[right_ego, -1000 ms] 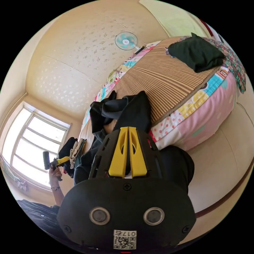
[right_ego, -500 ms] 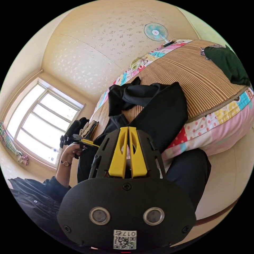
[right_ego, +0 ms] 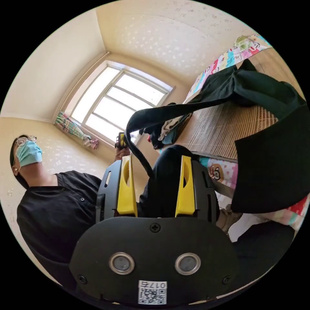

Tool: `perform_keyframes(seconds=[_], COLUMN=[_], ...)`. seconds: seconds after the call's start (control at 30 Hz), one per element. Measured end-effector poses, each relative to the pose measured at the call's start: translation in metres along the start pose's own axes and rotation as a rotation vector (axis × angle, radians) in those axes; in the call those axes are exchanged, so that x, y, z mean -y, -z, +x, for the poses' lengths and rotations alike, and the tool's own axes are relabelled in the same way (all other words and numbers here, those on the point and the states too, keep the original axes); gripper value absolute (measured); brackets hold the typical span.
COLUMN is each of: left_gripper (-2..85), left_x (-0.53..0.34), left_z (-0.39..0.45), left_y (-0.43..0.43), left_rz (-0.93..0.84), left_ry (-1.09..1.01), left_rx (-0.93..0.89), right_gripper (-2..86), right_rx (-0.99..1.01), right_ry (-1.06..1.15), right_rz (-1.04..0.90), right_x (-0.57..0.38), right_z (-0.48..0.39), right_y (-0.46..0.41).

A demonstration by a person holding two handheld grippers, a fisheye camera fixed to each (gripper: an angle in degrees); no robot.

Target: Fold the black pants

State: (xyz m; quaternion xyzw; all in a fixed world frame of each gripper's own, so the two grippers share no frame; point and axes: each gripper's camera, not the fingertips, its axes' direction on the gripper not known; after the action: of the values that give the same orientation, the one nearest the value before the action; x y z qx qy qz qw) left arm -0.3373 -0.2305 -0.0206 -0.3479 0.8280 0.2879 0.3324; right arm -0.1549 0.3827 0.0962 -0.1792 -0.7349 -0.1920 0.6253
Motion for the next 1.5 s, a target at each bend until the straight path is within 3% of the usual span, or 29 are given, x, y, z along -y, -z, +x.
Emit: perform_keyframes(seconds=[0.1, 0.17, 0.27, 0.33, 0.47, 0.6, 0.7, 0.77, 0.87, 0.97, 1.07, 1.13, 1.2, 1.27, 1.33, 1.37, 1.43, 1.5], left_gripper=[14.0, 14.8, 9.2, 1.2, -0.1, 4.3, 9.5, 10.0, 10.1, 10.0, 9.9, 9.6, 8.8, 8.6, 8.6, 8.6, 8.7, 9.0], left_x=[-0.045, -0.068, -0.093, -0.091, -0.089, -0.105, -0.119, -0.129, -0.133, -0.122, -0.108, -0.102, -0.099, -0.099, -0.101, -0.104, -0.107, -0.111], left_z=[-0.047, -0.07, -0.076, -0.071, -0.026, -0.001, -0.022, -0.031, -0.024, -0.01, 0.0, 0.004, 0.009, 0.014, 0.019, 0.024, 0.029, 0.031], left_y=[-0.022, -0.048, -0.056, -0.055, -0.017, 0.005, 0.032, 0.05, 0.058, 0.043, 0.02, 0.006, -0.008, -0.016, -0.023, -0.028, -0.034, -0.043], left_rz=[-0.087, -0.187, -0.143, -0.228, -0.26, -0.464, -0.378, -0.276, -0.16, -0.121, -0.119, -0.125, -0.121, -0.12, -0.133, -0.15, -0.173, -0.196], left_ry=[0.161, 0.224, 0.258, 0.233, 0.057, 0.014, 0.141, 0.212, 0.185, 0.113, 0.051, 0.021, -0.015, -0.04, -0.067, -0.083, -0.103, -0.121], left_rx=[0.149, 0.127, 0.201, 0.206, 0.036, 0.156, 0.246, 0.241, 0.287, 0.279, 0.194, 0.131, 0.045, -0.01, -0.032, -0.029, -0.017, -0.027], right_gripper=[20.6, 18.9, 9.7, 3.4, 1.7, 2.6, 9.0, 16.2, 19.1, 19.6, 16.7, 10.3, 5.1, 3.3, 3.0, 2.8, 2.6, 2.4], right_rx=[0.109, 0.15, 0.063, -0.072, -0.011, -0.001, -0.292, -0.607, -0.838, -1.05, -1.224, -1.1, -0.821, -0.326, -0.075, -0.02, -0.047, -0.123], right_ry=[0.017, -0.029, -0.002, 0.063, 0.274, 0.409, 0.285, 0.004, -0.073, -0.138, -0.038, -0.052, -0.149, -0.111, 0.088, 0.218, 0.348, 0.45], right_rz=[-0.089, -0.156, -0.223, -0.231, -0.195, -0.442, -0.417, -0.293, -0.132, -0.265, -0.324, -0.328, -0.158, 0.227, 0.532, 0.667, 0.762, 0.674], right_x=[-0.002, -0.003, -0.004, -0.005, -0.008, -0.023, -0.029, -0.017, -0.004, 0.009, 0.012, 0.018, 0.018, -0.008, -0.057, -0.097, -0.157, -0.208], right_z=[0.007, 0.016, 0.006, -0.014, -0.08, -0.107, -0.083, -0.042, -0.011, 0.046, 0.049, 0.041, 0.033, 0.002, -0.04, -0.069, -0.105, -0.127], right_y=[-0.043, -0.078, -0.106, -0.113, -0.095, -0.097, -0.084, -0.064, -0.063, -0.106, -0.137, -0.12, -0.066, 0.042, 0.121, 0.159, 0.197, 0.211])
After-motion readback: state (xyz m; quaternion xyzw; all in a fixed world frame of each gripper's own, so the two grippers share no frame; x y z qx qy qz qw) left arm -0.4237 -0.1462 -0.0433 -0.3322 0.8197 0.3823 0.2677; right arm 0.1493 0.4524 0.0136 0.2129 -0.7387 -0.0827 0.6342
